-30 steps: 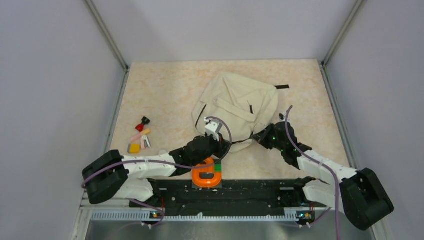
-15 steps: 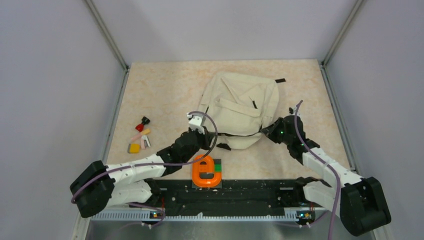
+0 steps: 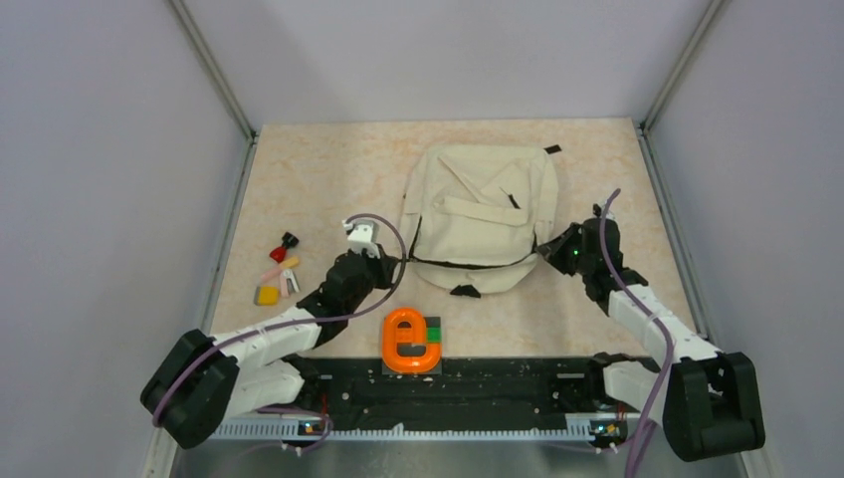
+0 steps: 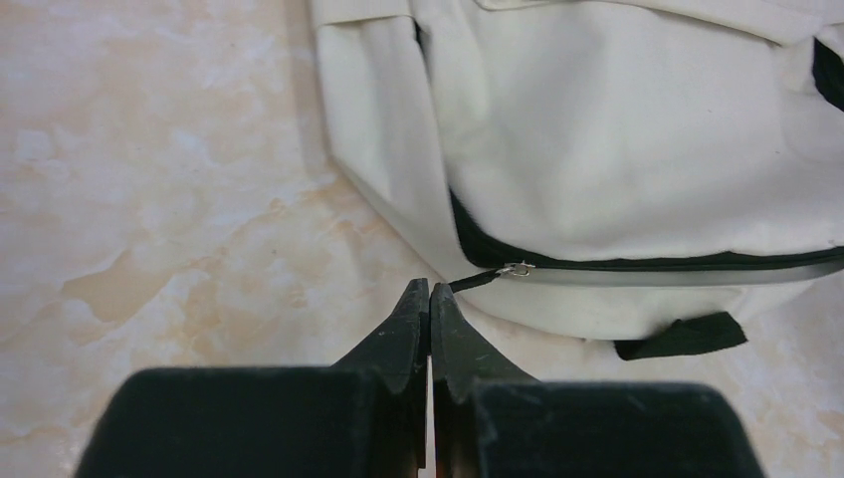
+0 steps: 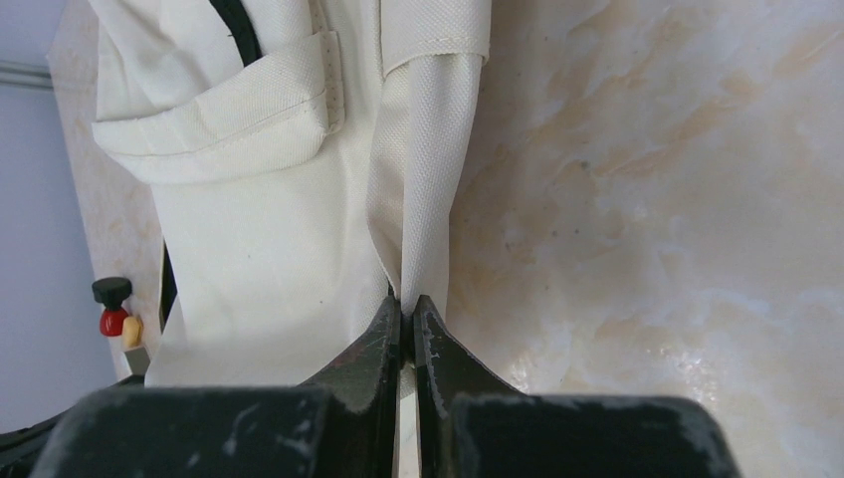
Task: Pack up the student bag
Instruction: Zip the student bag at the center of the board.
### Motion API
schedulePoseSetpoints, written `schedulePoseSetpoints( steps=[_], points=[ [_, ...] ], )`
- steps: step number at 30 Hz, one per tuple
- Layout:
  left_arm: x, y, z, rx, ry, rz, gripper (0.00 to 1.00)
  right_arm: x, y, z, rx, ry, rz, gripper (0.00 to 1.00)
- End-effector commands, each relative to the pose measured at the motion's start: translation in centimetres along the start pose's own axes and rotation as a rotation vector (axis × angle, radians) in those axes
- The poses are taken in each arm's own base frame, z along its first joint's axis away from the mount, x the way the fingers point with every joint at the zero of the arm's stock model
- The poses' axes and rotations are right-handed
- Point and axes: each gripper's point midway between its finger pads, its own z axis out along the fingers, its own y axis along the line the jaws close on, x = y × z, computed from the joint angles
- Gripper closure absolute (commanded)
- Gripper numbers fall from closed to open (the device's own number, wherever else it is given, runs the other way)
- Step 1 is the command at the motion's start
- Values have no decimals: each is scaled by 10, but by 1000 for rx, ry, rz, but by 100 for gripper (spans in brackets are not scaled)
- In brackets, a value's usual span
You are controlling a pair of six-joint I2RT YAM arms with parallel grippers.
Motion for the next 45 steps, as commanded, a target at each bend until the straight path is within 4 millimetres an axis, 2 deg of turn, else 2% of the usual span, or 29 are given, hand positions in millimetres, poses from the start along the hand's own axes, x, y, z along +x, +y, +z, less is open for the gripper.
schedulePoseSetpoints(
  steps=[1,3,5,7,8,9,10,12,15,18,20,24,28,31,35,40,45],
  points=[
    [-23,17,3,-41,-84,-15,100,-62,22,-4,-35,-171,-42,100],
    [-30,7,5,7,-93,-13,100,-66,23,-5,-34,-178,-73,100],
    [-34,-12,8,99,-73,-9,100,-68,28,-4,-45,-162,-124,99],
    [-31,-38,9,226,-18,5,100,-62,28,-4,-46,-115,-201,76],
    [-29,-47,9,273,7,9,100,-62,27,-6,-42,-103,-230,59],
    [-28,-54,9,311,26,9,100,-62,26,-8,-34,-99,-262,46],
    [-26,-59,9,339,39,9,100,-64,25,-10,-28,-104,-292,37],
    [-22,-66,9,378,61,7,100,-69,26,-17,-22,-129,-350,29],
    [-18,-69,7,402,77,8,100,-74,45,-28,-80,-172,-443,19],
    [-17,-69,6,402,85,10,100,-57,82,-34,-207,-169,-584,18],
    [-18,-68,7,391,87,10,100,-36,108,-35,-302,-147,-697,18],
    [-20,-56,10,312,93,4,100,20,152,-39,-453,-148,-953,18],
    [-23,-45,9,252,79,21,100,76,182,-41,-624,-171,-1149,18],
    [-26,-45,7,251,67,24,100,102,189,-32,-681,-135,-1216,19],
    [-25,-43,5,244,72,27,100,126,186,-8,-660,-105,-1337,24],
    [-24,-43,5,242,76,28,100,139,182,16,-611,-108,-1419,29],
    [-27,-44,6,245,73,36,100,145,184,26,-587,-107,-1434,42]
  ],
)
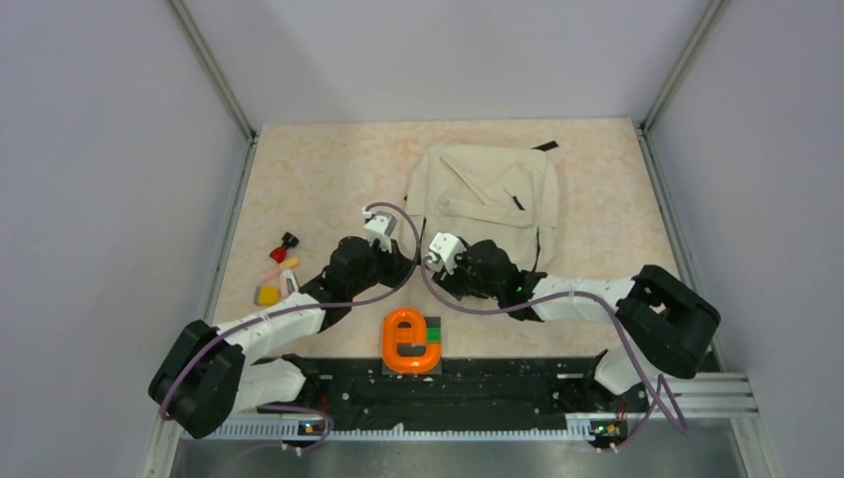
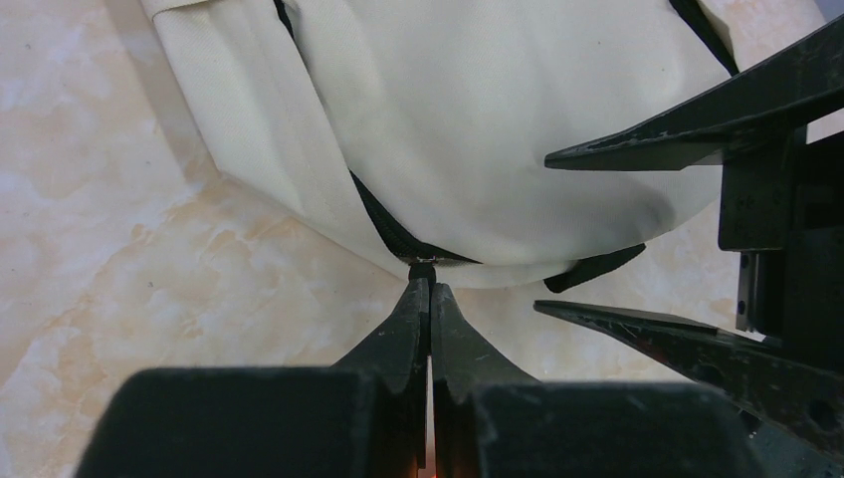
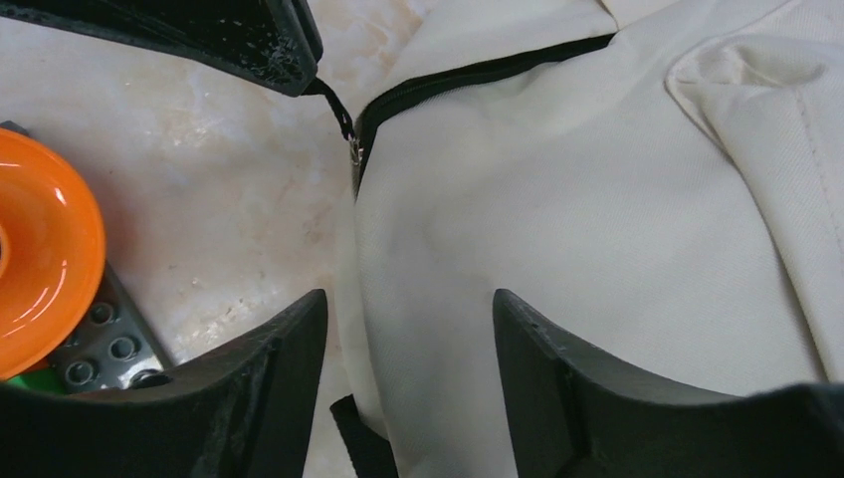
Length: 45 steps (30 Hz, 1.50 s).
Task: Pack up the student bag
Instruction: Zip the student bag at the center of the board.
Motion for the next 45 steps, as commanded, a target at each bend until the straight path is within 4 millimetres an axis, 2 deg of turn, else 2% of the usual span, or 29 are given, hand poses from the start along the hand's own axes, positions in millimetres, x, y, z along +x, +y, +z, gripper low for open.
schedulePoseSetpoints(
  steps=[1,3,8,14,15,18,24,29,34,37,40,43,45],
  points=[
    [-32,-8,0,19,-84,34,100,-49,-11,9,60,-125,-39,44],
    [-37,-9,2,20,-88,44,100,-47,-9,10,58,-117,-34,56],
    [-50,-6,15,-13,-71,68,100,-36,-2,7,39,-85,-16,100],
    [-64,9,28,-118,-54,86,100,-24,12,-3,-2,-75,25,100],
    [-68,17,28,-168,-60,88,100,-25,14,-5,-5,-82,37,100],
    [-71,25,26,-225,-57,84,100,-24,17,-13,-8,-102,71,100],
    [-69,27,17,-228,-75,56,100,-23,20,-27,-22,-128,103,100],
    [-76,25,19,-217,-78,67,100,-16,31,-27,-71,-97,102,100],
    [-83,44,14,-336,-87,68,100,-6,44,-26,-94,-49,67,100],
    [-85,48,12,-360,-100,70,100,-3,55,-26,-108,-32,42,100],
    [-85,47,14,-349,-95,73,100,-2,62,-28,-113,-32,38,100],
    [-79,35,19,-264,-78,89,100,-7,58,-34,-84,-58,63,100],
    [-71,21,20,-171,-65,103,100,-11,51,-38,-46,-85,85,85]
  ],
)
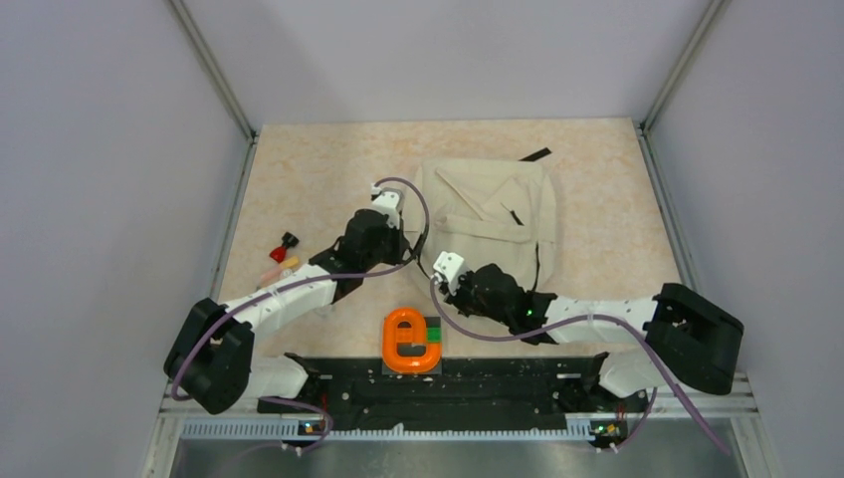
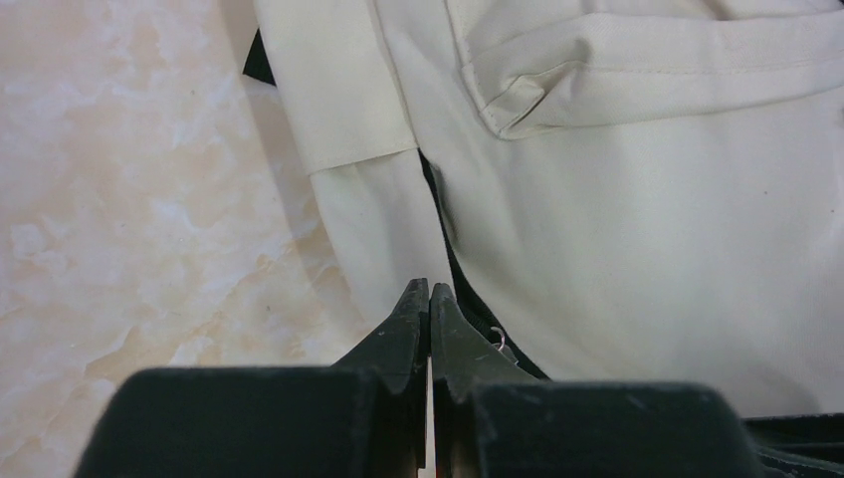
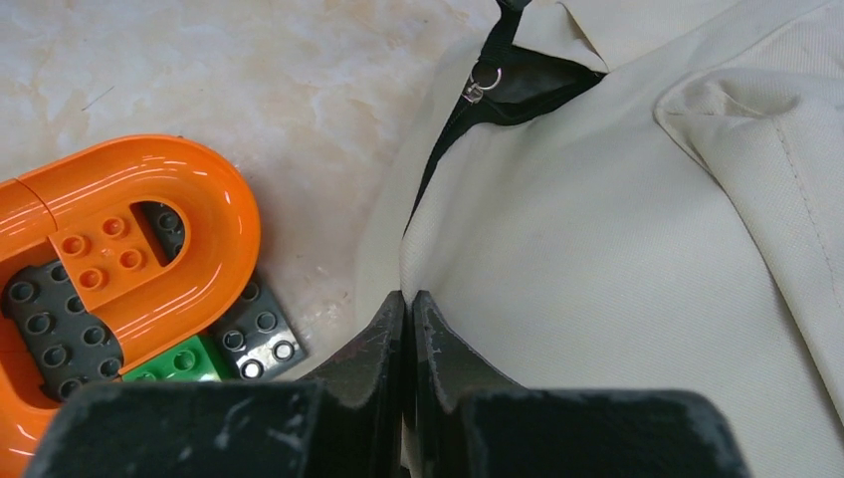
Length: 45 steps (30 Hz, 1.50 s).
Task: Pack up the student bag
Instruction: Zip the student bag at the center of the board.
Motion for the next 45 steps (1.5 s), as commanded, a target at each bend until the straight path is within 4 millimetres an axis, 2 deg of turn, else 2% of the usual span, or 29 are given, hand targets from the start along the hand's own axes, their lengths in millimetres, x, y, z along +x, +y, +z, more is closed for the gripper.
schedulePoseSetpoints(
  steps=[1,3,5,6,12,15,21,27,30,31,34,35,45],
  points=[
    [-34,-20,-4,133,-127,38,100,-4,5,-14,11,-31,48,76],
    [-25,-29,-6,195,-112,48,100,-13,-1,-15,43,-62,65,58],
    [-17,-31,-8,219,-94,50,100,-20,-7,-13,76,-77,82,48],
    [-14,-31,-8,224,-86,51,100,-24,-9,-11,85,-80,87,46],
    [-6,-33,-10,239,-66,47,100,-50,-11,13,101,-117,101,45],
    [-7,-31,-11,232,-70,42,100,-57,-8,28,88,-112,84,45],
    [-8,-29,-7,210,-67,24,100,-57,3,51,43,-97,47,45],
    [-10,-29,-4,210,-67,21,100,-38,8,66,42,-49,59,46],
    [-12,-30,-3,210,-69,26,100,-28,4,68,78,-26,72,52],
    [-13,-30,-2,208,-70,26,100,-26,2,68,89,-22,74,61],
    [-14,-27,2,191,-65,26,100,-24,1,64,101,-35,85,96],
    [-15,-26,4,179,-63,25,100,-24,1,62,97,-44,87,100],
    [-32,-6,33,30,-81,-3,100,-14,16,42,10,-81,93,100]
  ],
)
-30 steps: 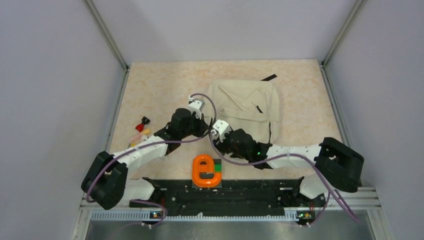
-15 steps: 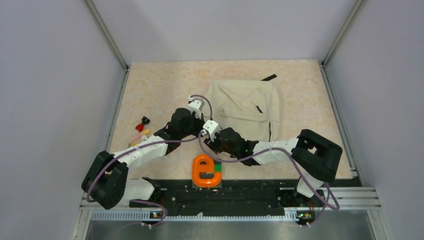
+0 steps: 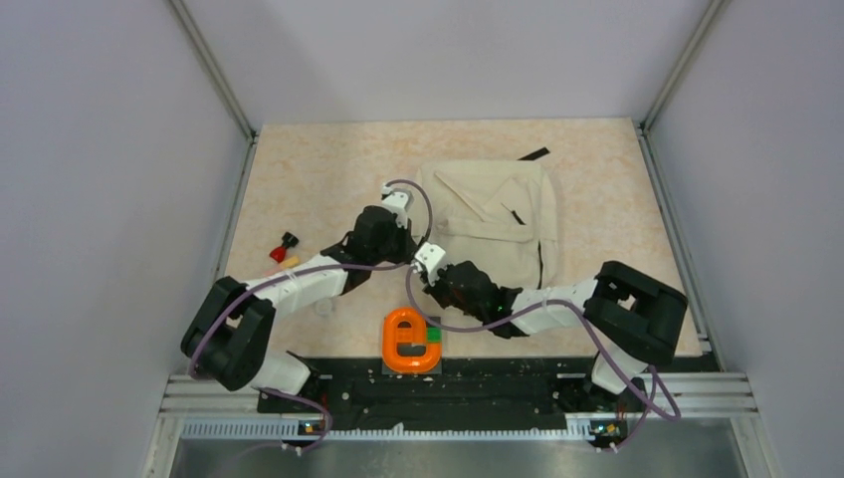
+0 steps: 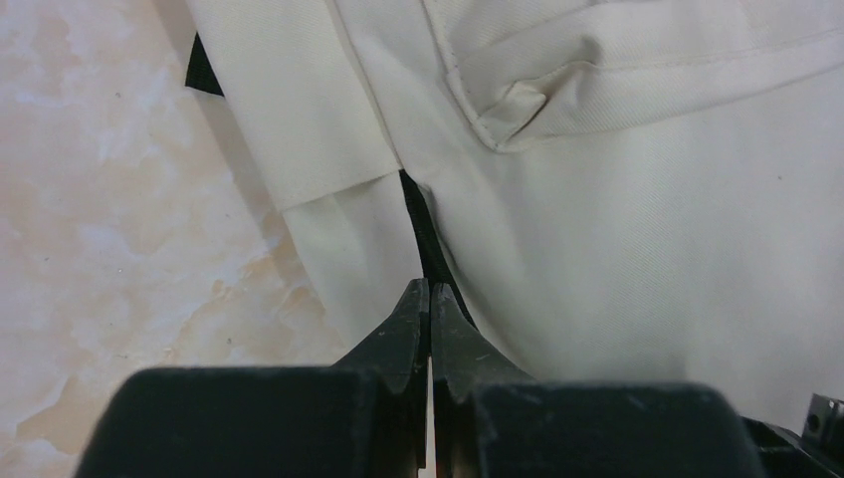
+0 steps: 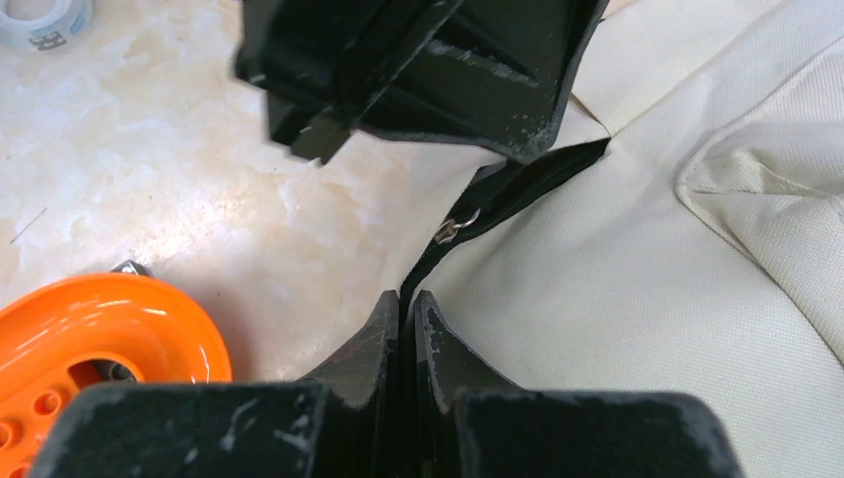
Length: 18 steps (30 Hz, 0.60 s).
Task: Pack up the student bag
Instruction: Zip the student bag at the center of the board.
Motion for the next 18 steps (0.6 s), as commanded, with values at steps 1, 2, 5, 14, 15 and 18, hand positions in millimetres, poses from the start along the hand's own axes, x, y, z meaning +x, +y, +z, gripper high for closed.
schedulePoseSetpoints(
  steps=[1,2,5,14,15,18],
  points=[
    [-50,6,10,-63,-146,-19,100,-9,16,-14,-81,-52,21,100],
    [-53,5,12,-59,-157,-20,100,-8,16,-15,-86,-53,24,100],
    [-64,3,16,-49,-209,-31,100,-6,20,-17,-106,-53,33,100],
    [-93,5,30,-58,-341,-47,100,-12,36,-25,-174,-74,67,100],
    [-95,8,31,-69,-353,-44,100,-12,38,-25,-177,-77,68,100],
    [-106,13,34,-98,-399,-28,100,-14,41,-29,-193,-84,71,100]
  ],
)
